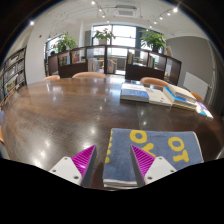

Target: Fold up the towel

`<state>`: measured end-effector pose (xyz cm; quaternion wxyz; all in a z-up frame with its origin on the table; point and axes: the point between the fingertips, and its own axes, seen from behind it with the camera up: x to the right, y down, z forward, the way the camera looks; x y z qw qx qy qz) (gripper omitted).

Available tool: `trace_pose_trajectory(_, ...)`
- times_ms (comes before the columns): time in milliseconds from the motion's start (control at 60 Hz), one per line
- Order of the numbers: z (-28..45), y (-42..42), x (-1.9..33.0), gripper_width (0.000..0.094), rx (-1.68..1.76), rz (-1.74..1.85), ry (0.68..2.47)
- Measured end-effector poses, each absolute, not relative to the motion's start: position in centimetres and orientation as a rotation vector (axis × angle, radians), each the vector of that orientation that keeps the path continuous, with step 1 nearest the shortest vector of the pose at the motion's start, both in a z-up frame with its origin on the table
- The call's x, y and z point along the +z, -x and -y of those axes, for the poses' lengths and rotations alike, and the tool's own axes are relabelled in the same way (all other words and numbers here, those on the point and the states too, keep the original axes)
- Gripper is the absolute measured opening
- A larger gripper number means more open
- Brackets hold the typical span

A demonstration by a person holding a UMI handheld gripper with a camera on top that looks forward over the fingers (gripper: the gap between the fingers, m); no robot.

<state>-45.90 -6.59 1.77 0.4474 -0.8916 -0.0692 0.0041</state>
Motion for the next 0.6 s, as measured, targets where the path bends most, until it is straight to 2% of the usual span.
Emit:
trace_pose_trajectory(33,5.9,45.5,1.0,0.0633,-0.006,0.174,2.227)
trace_pose_trajectory(117,5.9,45.0,-1.1,0.0503,-0.041,0.19,2.274)
trace_pose_trajectory(167,5.8,44.2,-1.0,0.0346,-0.073,0.168,2.254)
trace_pose_trajectory(217,6.0,44.0,-1.0,0.0273,-0.082,0.164,2.238)
trace_pose_trajectory(267,5.8,43.1,-1.0,0.0094,-0.118,0.146,2.226)
trace_pose_trajectory(500,5.7,43.6,-0.2,0.0049,-0.003,0.161,2.271)
trace_pose_trajectory(600,5.1,40.1,5.4,0.0049,0.004,0.142,2.192)
